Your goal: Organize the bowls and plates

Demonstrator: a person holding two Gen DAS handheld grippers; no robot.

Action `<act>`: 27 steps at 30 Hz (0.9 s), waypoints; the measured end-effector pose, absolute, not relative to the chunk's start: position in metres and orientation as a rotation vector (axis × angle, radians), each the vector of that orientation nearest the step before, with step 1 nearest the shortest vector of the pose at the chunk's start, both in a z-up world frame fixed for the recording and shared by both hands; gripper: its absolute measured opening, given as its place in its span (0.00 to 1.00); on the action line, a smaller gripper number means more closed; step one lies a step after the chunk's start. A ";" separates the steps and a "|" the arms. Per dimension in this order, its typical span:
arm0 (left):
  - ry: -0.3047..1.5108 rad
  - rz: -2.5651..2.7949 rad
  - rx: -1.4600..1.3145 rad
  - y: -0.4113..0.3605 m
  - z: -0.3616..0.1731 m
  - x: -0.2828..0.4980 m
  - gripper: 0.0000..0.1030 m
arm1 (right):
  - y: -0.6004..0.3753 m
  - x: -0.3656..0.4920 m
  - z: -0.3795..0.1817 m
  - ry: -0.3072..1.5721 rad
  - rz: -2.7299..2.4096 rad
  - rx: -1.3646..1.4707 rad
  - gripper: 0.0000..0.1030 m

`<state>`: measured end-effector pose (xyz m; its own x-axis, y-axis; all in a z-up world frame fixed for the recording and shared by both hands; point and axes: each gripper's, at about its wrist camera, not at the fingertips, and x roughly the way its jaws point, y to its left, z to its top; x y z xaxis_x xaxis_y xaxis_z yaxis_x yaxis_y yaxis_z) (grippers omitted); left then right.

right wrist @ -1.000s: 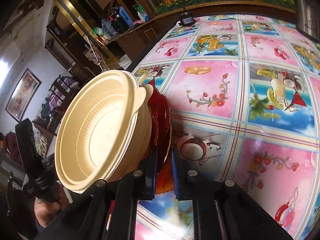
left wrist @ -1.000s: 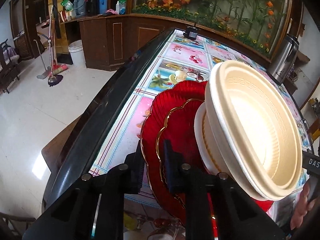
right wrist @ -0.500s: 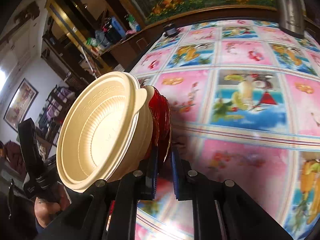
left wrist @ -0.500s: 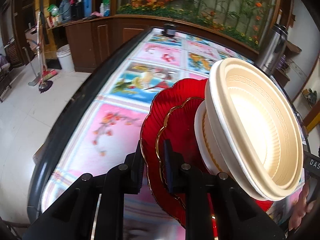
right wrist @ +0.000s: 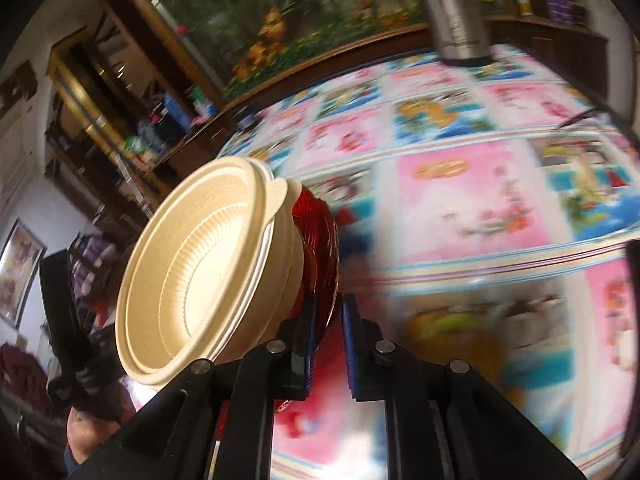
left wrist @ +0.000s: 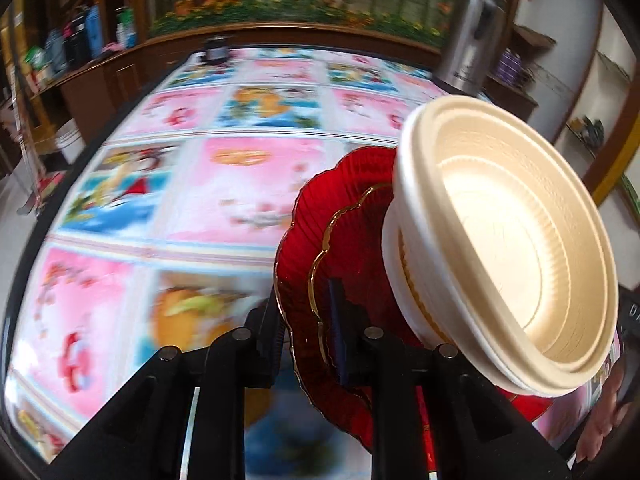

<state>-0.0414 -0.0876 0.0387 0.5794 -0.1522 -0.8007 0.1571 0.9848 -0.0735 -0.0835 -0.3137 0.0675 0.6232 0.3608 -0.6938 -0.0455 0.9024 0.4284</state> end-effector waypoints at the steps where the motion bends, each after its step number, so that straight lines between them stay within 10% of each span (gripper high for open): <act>1: 0.938 -0.186 0.013 -0.094 0.037 -0.040 0.20 | -0.322 -0.083 0.068 0.861 0.217 0.389 0.11; 11: 0.853 -0.170 0.058 -0.113 0.033 -0.045 0.24 | -0.343 -0.075 0.049 0.839 0.190 0.411 0.16; 18: 0.821 -0.196 0.046 -0.103 0.040 -0.064 0.74 | -0.359 -0.094 0.049 0.754 0.191 0.410 0.30; 27: 0.782 -0.191 -0.075 -0.067 0.050 -0.079 0.78 | -0.387 -0.119 0.051 0.679 0.153 0.526 0.37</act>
<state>-0.0785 -0.0673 0.0496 0.6935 -0.1982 -0.6927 0.1427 0.9802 -0.1376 -0.1192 -0.3874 0.0506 0.7729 0.3020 -0.5581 0.0328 0.8593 0.5104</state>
